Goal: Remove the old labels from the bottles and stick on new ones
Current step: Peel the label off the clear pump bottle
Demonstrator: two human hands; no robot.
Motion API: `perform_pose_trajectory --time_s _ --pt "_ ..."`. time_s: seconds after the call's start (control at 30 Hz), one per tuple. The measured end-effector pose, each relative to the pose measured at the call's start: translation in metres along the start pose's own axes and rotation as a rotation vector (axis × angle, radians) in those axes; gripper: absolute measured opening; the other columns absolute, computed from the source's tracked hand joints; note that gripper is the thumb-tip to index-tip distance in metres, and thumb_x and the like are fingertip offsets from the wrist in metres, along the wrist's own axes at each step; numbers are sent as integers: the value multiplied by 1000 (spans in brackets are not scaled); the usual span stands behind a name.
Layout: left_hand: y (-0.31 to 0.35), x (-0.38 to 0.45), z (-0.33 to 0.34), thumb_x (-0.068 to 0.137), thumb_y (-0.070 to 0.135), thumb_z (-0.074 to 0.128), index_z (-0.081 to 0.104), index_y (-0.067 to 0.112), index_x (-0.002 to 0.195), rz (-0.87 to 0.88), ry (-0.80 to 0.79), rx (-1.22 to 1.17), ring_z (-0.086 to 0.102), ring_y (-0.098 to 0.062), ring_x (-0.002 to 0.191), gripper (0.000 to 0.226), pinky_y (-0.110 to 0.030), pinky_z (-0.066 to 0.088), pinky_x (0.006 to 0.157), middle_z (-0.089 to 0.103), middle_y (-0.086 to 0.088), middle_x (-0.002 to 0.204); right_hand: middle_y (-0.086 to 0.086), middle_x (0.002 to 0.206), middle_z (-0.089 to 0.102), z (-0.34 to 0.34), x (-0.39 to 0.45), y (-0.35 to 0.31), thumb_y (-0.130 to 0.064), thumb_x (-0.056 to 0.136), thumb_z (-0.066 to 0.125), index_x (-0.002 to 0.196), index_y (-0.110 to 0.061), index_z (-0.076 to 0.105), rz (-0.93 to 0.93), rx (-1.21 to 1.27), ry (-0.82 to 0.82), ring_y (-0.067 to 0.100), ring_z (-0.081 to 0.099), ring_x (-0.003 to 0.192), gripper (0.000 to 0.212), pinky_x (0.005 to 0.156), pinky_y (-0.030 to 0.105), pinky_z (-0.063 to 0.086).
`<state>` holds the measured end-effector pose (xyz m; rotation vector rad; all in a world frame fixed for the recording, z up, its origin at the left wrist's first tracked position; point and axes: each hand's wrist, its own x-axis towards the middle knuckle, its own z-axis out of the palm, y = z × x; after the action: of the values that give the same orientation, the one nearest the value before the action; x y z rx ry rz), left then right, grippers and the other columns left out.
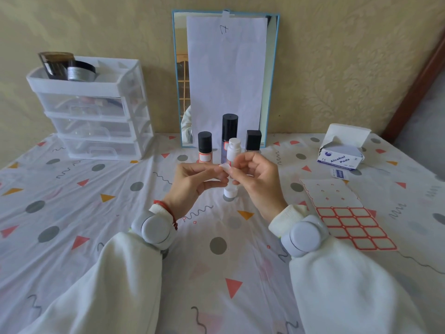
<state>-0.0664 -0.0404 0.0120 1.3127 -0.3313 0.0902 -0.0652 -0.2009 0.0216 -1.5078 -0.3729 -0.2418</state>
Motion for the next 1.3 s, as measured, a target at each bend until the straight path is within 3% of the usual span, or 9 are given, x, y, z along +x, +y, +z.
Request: perform_pose_trajectory --time_s 0.13,0.23,0.33,0.5,0.67,0.77,0.9,1.1,1.3 --pt "-1 1 0 84 -3 63 78 6 78 7 43 74 67 -26 68 19 -30 55 68 72 -16 78 4 78 71 -1 0 -2 -2 81 69 79 -18 69 -4 47 -10 18 68 72 17 64 21 53" --pt "-2 2 2 77 12 73 77 12 68 26 87 180 63 -22 57 9 -27 54 61 68 -11 64 3 79 69 -1 0 -5 0 83 67 82 -19 68 -11 45 -15 14 65 71 19 59 19 51" --pt "-3 3 -1 70 28 78 63 11 56 75 143 275 50 -20 48 27 -24 47 55 58 -8 52 4 82 70 -1 0 -7 -5 84 68 90 -19 71 -20 61 -41 12 65 74 15 59 18 50" --pt "-2 3 0 71 9 80 69 4 93 92 75 126 68 -29 75 26 -31 55 68 71 -15 86 -1 80 72 -1 0 -5 -3 86 66 89 -17 73 -8 35 -53 12 69 75 15 62 20 53" --pt "-2 2 2 76 2 68 73 12 95 65 31 50 70 -34 88 21 -33 56 75 73 -15 94 -3 83 75 -3 2 -2 -1 86 64 94 -12 73 21 28 -43 16 73 77 15 61 21 54" --pt "-2 1 2 81 -3 64 71 10 101 85 18 66 69 -37 89 25 -37 56 78 72 -15 99 -7 79 74 -2 1 -2 -3 87 64 89 -21 73 29 20 -73 11 71 75 21 60 20 54" --pt "-3 1 3 75 3 66 72 2 88 72 66 81 66 -46 89 14 -46 55 84 70 -24 95 -6 76 74 0 0 -2 -10 85 68 85 -21 73 35 14 -77 11 70 70 12 57 20 53" --pt "-3 2 2 75 2 70 69 7 71 58 66 103 68 -30 76 8 -34 55 73 69 -18 78 -6 66 71 -1 2 3 -6 87 65 87 -13 69 35 -55 -5 13 68 62 8 55 22 52" --pt "-8 5 0 76 -5 72 60 6 69 108 159 175 62 -21 58 17 -27 51 59 65 -10 67 9 82 69 3 -3 3 0 84 69 87 -1 68 -191 -225 -18 15 70 66 4 62 30 58"
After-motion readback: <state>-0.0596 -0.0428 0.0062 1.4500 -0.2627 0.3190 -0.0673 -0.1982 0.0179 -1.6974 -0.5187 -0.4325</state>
